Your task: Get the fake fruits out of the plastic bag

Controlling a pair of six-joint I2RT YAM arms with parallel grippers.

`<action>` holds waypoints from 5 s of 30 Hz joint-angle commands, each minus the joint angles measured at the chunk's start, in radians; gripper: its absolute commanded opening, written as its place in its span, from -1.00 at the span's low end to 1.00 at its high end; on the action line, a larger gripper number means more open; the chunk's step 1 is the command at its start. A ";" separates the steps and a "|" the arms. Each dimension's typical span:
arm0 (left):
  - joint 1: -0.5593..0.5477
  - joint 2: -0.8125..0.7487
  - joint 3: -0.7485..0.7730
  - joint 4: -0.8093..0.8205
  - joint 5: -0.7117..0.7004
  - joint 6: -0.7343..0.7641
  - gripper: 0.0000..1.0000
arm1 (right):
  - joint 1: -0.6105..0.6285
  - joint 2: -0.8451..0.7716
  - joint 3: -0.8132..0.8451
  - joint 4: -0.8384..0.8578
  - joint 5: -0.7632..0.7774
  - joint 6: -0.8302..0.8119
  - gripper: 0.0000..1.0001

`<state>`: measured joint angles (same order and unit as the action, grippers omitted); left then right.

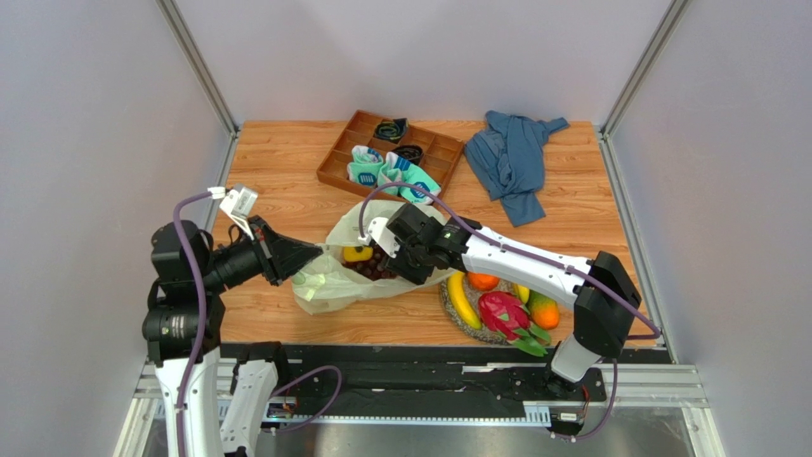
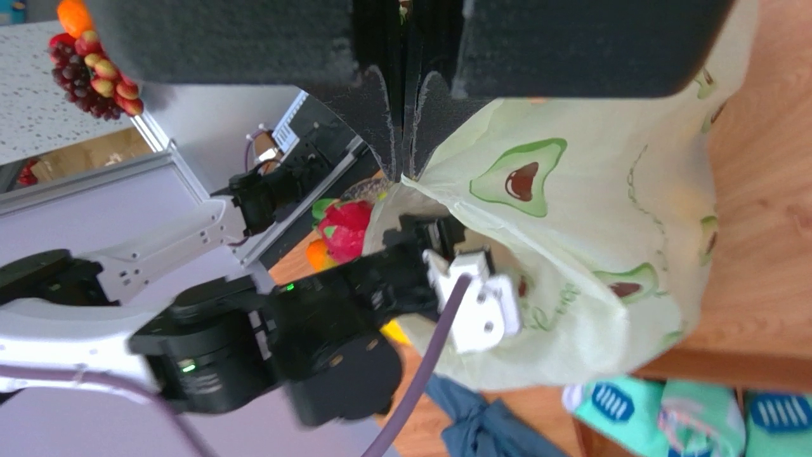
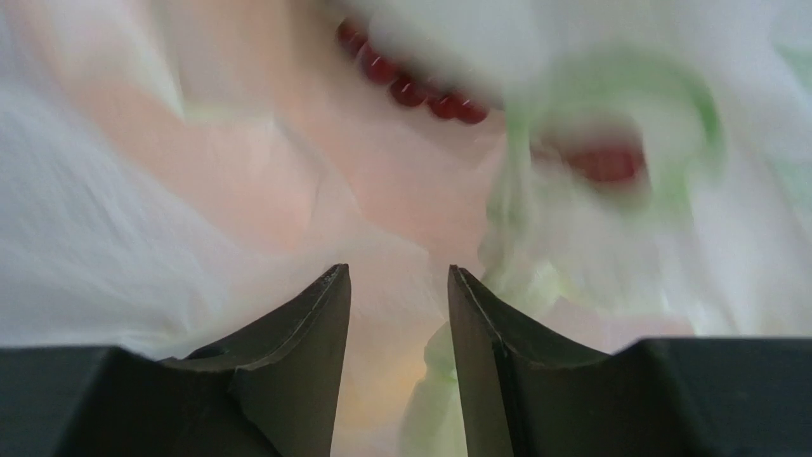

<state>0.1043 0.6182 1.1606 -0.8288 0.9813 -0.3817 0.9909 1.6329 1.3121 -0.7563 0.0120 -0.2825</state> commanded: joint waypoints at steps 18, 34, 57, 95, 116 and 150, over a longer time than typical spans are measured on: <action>0.014 -0.020 -0.119 -0.298 -0.559 0.213 -1.00 | 0.135 0.314 0.371 0.083 -0.142 0.092 0.80; 0.020 -0.005 -0.124 -0.352 -0.397 0.291 -1.00 | 0.155 0.504 0.596 0.179 0.227 0.194 0.92; 0.021 -0.017 -0.137 -0.352 -0.328 0.308 -1.00 | 0.153 0.814 0.856 0.210 0.260 0.152 0.80; 0.025 0.035 0.105 -0.388 -0.115 0.356 -1.00 | 0.134 0.504 0.634 -0.044 -0.197 -0.009 -0.33; 0.028 -0.014 -0.035 -0.319 -0.257 0.334 -1.00 | 0.147 0.568 0.562 -0.121 -0.321 -0.110 1.00; 0.038 0.152 -0.099 -0.072 -0.254 0.251 -1.00 | -0.098 0.248 0.777 -0.383 -0.807 -0.098 -0.41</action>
<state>0.1356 0.7349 1.0470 -0.9836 0.7235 -0.1108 0.8951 1.9244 2.0888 -1.0855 -0.6849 -0.4141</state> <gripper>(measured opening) 0.006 0.626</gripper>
